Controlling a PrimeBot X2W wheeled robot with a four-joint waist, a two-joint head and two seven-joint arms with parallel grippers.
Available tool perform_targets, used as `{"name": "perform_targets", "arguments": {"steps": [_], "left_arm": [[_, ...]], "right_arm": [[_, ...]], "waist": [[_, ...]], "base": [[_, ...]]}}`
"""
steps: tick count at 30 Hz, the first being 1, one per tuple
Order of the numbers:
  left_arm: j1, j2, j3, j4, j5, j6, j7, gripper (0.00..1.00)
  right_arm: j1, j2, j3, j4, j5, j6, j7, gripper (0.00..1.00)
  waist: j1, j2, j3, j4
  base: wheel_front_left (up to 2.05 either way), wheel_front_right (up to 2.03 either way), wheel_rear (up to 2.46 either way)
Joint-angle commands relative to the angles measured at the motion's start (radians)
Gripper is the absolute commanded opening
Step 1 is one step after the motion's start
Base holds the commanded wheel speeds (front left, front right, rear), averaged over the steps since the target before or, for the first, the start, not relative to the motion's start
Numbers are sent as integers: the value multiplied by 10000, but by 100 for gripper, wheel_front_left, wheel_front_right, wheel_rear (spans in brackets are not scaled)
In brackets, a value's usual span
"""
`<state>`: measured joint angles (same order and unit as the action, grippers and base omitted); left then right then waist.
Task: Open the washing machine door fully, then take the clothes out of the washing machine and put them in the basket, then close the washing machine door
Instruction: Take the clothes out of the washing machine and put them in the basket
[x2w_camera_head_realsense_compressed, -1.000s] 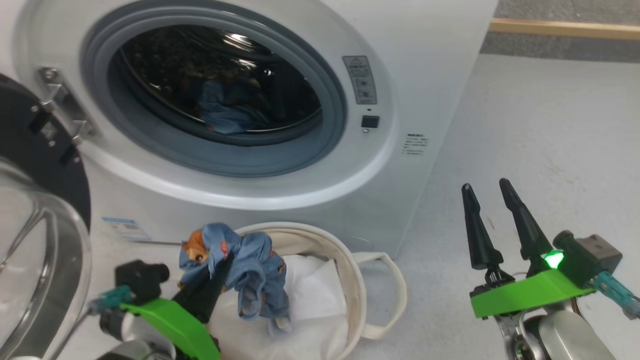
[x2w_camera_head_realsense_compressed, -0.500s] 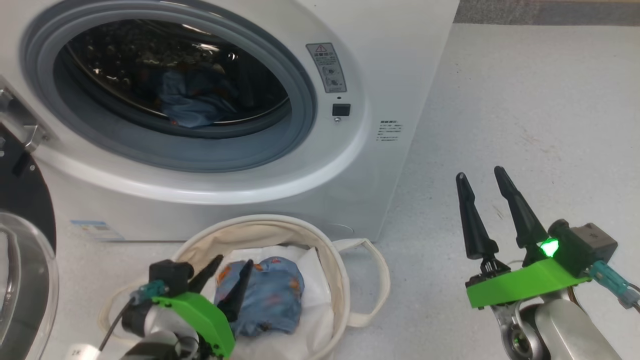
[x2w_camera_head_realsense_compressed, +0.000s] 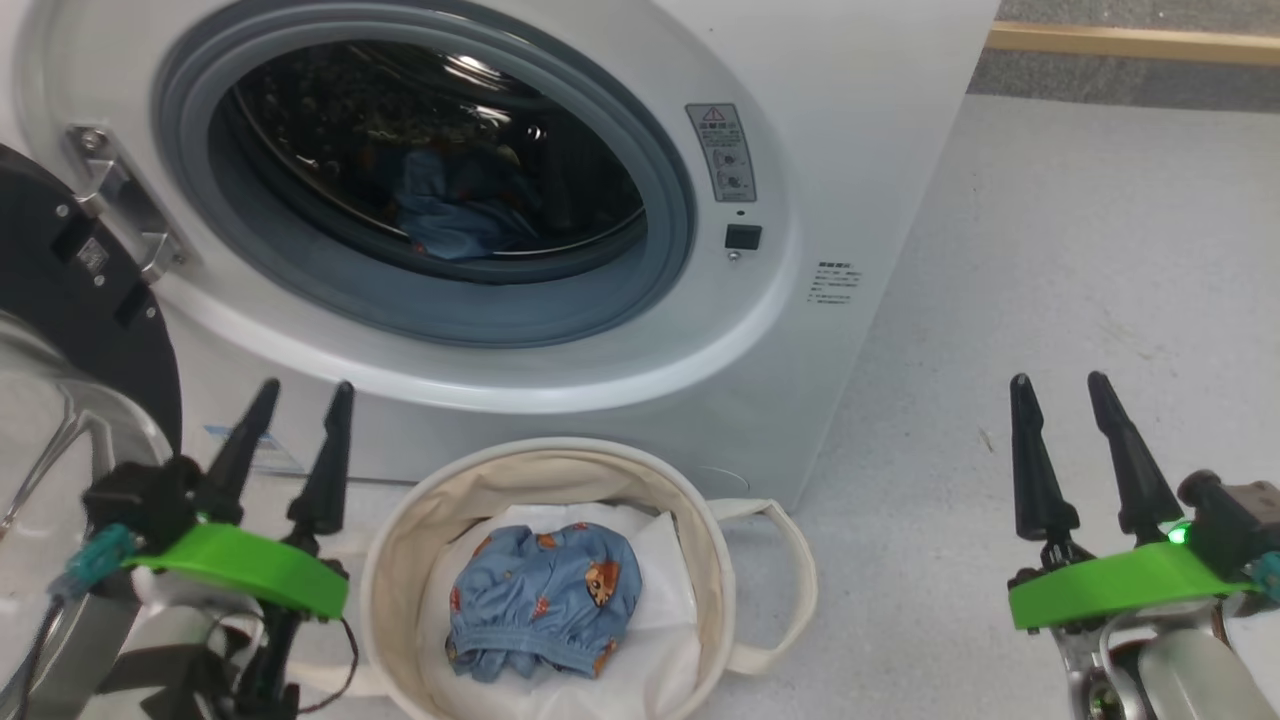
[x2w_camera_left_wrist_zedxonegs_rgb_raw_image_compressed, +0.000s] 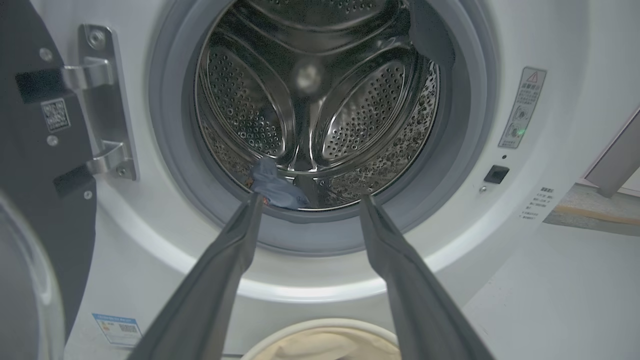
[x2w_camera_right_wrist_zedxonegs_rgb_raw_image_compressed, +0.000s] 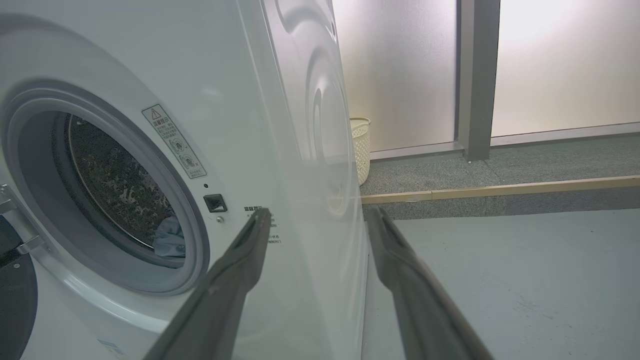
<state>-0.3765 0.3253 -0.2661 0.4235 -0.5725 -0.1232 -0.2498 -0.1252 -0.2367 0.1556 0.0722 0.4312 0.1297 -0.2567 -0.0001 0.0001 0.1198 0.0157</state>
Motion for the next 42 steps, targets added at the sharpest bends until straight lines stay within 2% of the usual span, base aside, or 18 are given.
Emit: {"name": "perform_targets", "arguments": {"steps": [1,6,13,26,42], "left_arm": [[-202,342,620,-506,191,22,-119,100],[187,219,1334,-1146,807,13,-120,100],[525,84,1894,-1111,1035,-27,-120,100],[521,-119,1988,-1131,1182,-69,-120,100],[530,-36,1879,-1222,1101,-74,-120,100]], "right_arm": [[-29,-189,167,-194,-66,10,-51,100],[-104,-195,508,229,13,10,-51,100],[-312,-230,776,499,62,10,-51,100],[-421,-250,872,854,221,10,-51,100],[-469,-297,1000,915,401,10,-51,100]], "waist": [[1,-1,-79,70],[1,-1,-339,122],[1,-1,-506,110],[1,-1,-537,126],[1,-1,-569,123]], "base": [[0,0,0],[0,0,0],[0,0,0],[0,0,0],[0,0,0]]}}
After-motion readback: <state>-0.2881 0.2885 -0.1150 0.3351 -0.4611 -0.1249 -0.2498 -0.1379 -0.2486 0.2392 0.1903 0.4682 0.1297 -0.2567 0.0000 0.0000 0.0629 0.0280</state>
